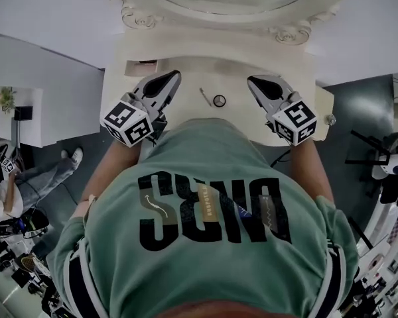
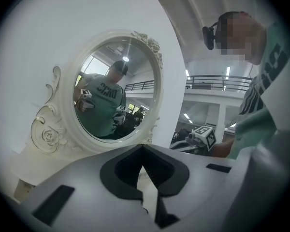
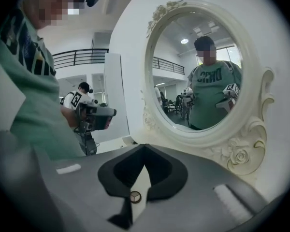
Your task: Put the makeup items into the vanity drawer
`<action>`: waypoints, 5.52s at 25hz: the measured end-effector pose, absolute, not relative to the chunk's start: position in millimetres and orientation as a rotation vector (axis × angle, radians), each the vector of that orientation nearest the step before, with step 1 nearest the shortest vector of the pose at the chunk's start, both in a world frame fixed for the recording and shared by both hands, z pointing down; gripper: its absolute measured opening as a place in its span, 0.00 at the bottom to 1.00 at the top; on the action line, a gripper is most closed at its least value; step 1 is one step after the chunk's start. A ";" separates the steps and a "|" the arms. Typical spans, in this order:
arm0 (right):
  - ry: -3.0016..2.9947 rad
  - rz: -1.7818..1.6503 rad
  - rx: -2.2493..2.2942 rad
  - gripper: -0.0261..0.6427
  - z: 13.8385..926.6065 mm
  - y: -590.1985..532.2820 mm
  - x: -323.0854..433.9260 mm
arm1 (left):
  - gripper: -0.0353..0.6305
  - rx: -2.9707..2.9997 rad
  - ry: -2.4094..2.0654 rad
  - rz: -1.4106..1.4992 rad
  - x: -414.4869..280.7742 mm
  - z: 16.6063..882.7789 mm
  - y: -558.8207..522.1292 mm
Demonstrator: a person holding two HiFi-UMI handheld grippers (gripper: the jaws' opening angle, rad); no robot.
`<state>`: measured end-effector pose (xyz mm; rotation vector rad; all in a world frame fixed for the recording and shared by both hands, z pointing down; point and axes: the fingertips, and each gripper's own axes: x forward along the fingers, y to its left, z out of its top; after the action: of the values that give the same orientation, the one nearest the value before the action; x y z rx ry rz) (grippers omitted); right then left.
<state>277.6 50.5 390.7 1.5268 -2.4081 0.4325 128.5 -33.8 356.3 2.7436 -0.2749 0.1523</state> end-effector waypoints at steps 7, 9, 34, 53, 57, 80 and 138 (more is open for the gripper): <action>-2.320 0.440 1.287 0.06 446.5 30.9 247.4 | 0.06 2.721 -0.235 0.249 132.1 394.8 -39.6; -2.306 0.488 1.211 0.13 469.8 32.3 239.2 | 0.06 2.692 -0.227 0.282 131.7 409.5 -35.8; -2.107 0.549 0.591 0.40 645.9 71.5 195.9 | 0.06 2.576 -0.075 0.474 181.8 498.2 -31.7; -2.141 0.577 0.857 0.37 617.0 60.1 210.1 | 0.06 2.608 -0.091 0.419 172.0 471.6 -24.8; -2.192 0.587 1.026 0.37 560.5 42.3 233.0 | 0.06 2.635 -0.118 0.347 167.4 440.4 -34.7; -2.547 0.351 1.592 0.37 312.4 5.2 316.8 | 0.06 2.764 -0.249 -0.009 152.7 311.3 -88.7; -2.168 0.475 0.845 0.37 578.1 -176.3 8.9 | 0.06 2.371 -0.763 0.043 -124.2 454.8 -187.1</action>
<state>8.9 -176.3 578.1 0.8451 -2.1677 0.4750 -124.2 -187.1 454.8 2.3705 -0.7633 0.0427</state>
